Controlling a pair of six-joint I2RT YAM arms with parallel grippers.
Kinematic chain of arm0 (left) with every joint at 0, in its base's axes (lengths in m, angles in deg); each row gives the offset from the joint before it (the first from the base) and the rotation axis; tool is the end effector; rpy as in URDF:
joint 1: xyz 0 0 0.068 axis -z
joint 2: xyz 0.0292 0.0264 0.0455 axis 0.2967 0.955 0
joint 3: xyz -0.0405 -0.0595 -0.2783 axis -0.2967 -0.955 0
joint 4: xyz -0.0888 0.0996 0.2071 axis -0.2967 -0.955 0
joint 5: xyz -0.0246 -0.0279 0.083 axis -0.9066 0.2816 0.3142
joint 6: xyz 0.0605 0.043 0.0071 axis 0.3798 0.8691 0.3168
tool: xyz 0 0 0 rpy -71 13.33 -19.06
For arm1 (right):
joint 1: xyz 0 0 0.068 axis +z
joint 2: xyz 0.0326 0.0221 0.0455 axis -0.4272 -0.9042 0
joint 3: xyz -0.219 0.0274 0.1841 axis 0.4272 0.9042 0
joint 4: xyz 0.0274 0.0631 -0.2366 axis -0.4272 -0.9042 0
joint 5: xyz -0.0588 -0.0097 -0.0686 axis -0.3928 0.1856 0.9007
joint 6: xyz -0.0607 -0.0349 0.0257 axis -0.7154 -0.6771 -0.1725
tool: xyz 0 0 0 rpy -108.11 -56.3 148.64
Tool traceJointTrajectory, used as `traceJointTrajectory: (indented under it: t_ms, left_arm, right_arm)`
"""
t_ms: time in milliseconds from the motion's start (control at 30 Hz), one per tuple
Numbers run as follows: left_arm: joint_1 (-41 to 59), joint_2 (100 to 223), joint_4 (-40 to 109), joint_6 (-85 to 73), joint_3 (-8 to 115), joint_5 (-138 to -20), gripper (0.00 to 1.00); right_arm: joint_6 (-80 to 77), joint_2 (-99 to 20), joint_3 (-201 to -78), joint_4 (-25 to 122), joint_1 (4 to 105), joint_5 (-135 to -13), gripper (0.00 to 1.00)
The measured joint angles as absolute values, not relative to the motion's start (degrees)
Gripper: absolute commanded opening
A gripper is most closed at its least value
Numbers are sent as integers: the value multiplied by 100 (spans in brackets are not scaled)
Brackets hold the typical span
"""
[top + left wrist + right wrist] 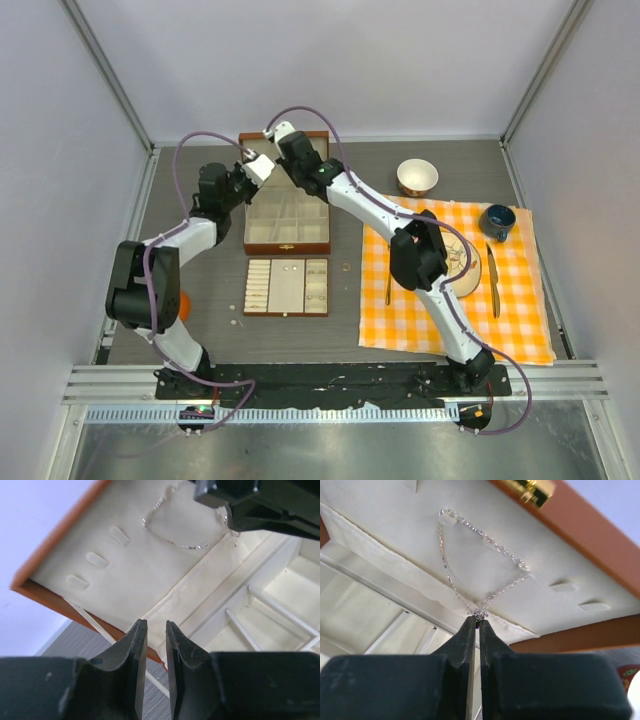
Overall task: Organize the mixed jewelry
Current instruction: Place the jewelry in the jewelry box, then pick up the jewelry from the center of the board.
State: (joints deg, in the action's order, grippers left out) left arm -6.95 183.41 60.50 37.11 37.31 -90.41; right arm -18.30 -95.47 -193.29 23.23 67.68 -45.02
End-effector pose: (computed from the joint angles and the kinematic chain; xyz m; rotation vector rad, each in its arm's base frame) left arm 0.3867 -0.0921 0.2500 0.8692 1.5751 -0.0468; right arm 0.4355 0.3663 0.2623 -0.7276 1.9760 -0.0656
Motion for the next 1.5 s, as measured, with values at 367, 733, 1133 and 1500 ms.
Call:
traceJointTrajectory:
  t_ms: [367,733,1133,1500]
  left_arm:
    - [-702,17565,5497,3097,3729,-9006,41]
    - [-802,16971,4348,2494,3843,-8980,51]
    - [-804,15996,3152,2011,3950,-8859,59]
    - [-807,15168,1884,1897,3875,-8604,84]
  right_arm:
    - [-1823,-8894,-18721,2358,6792,-4690,51]
    - [-1793,-7596,-17208,2338,6794,-5435,55]
    - [-2228,-5819,-15595,2603,6643,-5663,55]
    - [-2695,-5460,-14256,2428,6180,-6353,55]
